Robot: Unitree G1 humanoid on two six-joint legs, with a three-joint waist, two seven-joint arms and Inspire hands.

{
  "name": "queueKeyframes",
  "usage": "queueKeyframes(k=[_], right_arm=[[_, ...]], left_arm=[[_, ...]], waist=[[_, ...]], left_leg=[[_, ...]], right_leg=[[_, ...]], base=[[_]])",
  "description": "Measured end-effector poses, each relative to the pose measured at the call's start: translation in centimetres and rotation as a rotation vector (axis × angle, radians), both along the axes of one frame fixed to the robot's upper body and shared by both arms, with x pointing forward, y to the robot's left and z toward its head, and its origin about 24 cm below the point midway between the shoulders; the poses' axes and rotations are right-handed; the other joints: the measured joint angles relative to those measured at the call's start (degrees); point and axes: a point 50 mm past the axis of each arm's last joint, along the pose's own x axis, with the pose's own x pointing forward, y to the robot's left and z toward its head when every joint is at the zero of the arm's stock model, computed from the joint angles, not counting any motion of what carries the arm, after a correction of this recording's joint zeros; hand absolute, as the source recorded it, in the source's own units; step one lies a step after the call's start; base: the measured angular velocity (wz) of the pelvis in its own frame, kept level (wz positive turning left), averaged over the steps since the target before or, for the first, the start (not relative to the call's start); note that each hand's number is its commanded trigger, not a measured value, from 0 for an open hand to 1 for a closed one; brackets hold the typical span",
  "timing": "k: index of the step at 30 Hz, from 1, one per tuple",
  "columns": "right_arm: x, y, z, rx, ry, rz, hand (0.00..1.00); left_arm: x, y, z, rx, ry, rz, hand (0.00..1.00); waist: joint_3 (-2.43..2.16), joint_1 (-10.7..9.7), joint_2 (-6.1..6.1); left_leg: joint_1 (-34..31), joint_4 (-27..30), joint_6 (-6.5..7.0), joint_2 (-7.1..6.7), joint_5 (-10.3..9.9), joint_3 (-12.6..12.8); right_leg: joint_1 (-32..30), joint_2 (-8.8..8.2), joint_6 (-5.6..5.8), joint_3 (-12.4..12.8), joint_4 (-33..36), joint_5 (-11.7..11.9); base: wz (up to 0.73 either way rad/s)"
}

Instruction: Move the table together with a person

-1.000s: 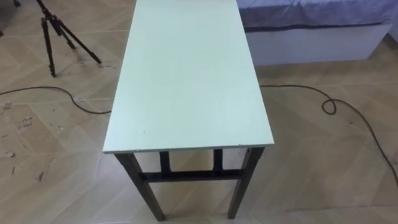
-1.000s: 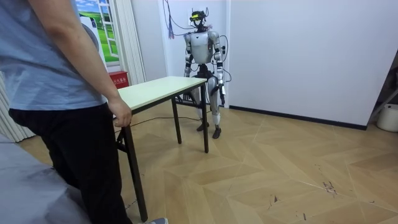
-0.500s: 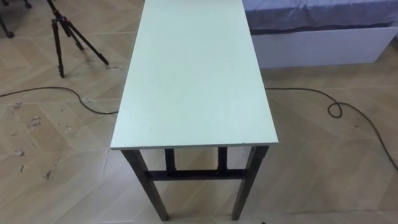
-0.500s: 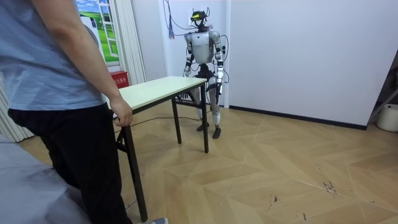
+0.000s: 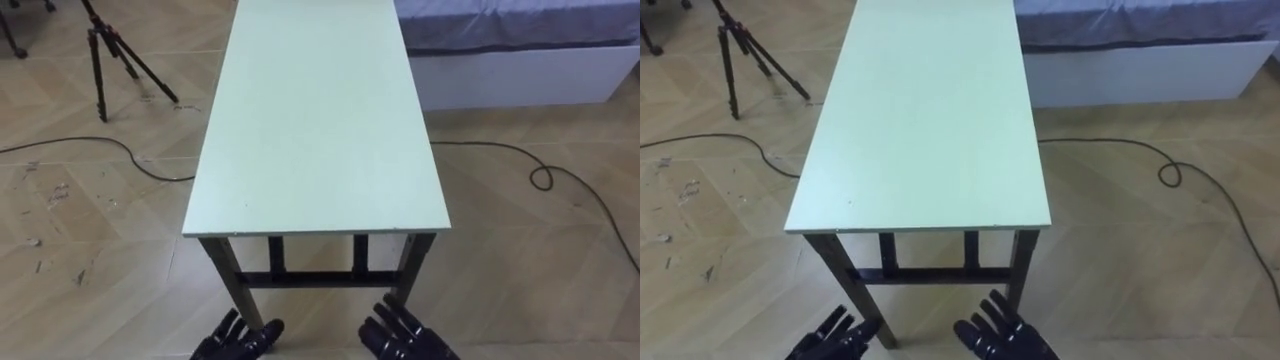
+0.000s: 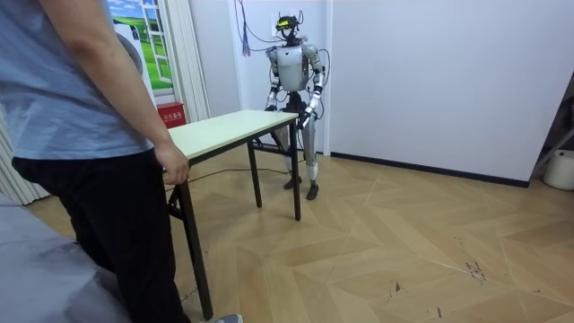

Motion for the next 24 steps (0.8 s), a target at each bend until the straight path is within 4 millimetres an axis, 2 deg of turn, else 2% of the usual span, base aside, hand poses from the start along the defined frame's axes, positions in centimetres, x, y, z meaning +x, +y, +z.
queueKeyframes(k=[4,8,19,24], right_arm=[[1.3,0.9,1.4,0.085,-0.080,-0.006,0.00],[2.2,1.1,2.8,0.145,-0.143,-0.029,0.00],[2.4,0.7,2.9,0.139,-0.138,-0.053,0.00],[3.1,0.5,3.1,0.115,-0.142,-0.053,0.00]], left_arm=[[0.8,-1.6,0.9,-0.055,-0.059,-0.052,0.00],[1.7,-1.8,1.9,-0.135,-0.098,-0.016,0.00],[4.0,-1.7,3.8,-0.169,-0.184,0.002,0.00],[5.3,-1.1,4.4,-0.148,-0.209,0.031,0.00]], waist=[[0.06,0.0,0.04],[0.05,0.0,0.10],[0.11,0.1,0.58],[0.48,0.1,0.16]], left_leg=[[0.0,0.7,0.31,0.01,-0.2,0.0],[-0.2,0.8,0.39,-0.04,-0.2,0.0],[0.4,0.7,0.39,-0.03,-0.2,0.1],[0.9,0.7,0.39,-0.02,-0.2,0.3]], right_leg=[[0.0,-0.12,0.13,0.0,0.6,-0.1],[0.0,-0.16,0.15,0.1,0.7,-0.1],[0.2,-0.17,0.15,0.1,0.6,-0.1],[0.5,-0.13,0.15,0.1,0.6,-0.1]], base=[[0.00],[0.00],[0.00],[-0.01]])
